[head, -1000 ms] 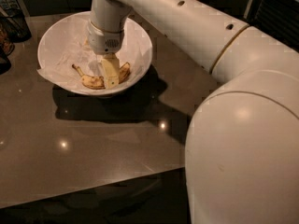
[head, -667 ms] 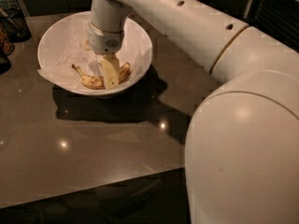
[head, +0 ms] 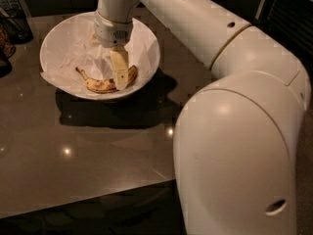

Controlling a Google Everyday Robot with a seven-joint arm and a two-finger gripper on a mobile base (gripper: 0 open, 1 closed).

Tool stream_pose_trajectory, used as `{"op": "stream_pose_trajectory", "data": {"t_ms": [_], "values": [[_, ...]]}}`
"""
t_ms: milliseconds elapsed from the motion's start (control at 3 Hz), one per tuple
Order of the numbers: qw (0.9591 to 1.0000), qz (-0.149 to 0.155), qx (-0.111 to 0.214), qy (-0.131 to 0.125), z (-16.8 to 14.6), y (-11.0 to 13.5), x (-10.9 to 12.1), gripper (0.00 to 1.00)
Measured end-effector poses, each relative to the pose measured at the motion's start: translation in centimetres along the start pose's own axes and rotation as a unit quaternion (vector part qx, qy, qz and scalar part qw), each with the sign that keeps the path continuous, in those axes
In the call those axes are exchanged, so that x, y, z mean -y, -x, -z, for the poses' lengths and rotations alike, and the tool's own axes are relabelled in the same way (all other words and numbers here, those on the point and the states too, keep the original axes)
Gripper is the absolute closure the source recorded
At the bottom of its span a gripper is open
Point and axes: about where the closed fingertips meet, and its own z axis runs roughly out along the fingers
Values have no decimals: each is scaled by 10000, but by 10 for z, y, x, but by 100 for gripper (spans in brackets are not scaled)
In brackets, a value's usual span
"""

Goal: Pick banana from white bowl

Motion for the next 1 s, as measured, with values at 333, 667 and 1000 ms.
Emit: {"op": "stream_pose_trajectory", "data": {"t_ms": [333,667,1000], "values": [[10000,62,4,24,-1,-5,7,0],[9999,133,38,66,-7,-7,10,19],[9997,168,97,126,-15,-8,7,33]]}}
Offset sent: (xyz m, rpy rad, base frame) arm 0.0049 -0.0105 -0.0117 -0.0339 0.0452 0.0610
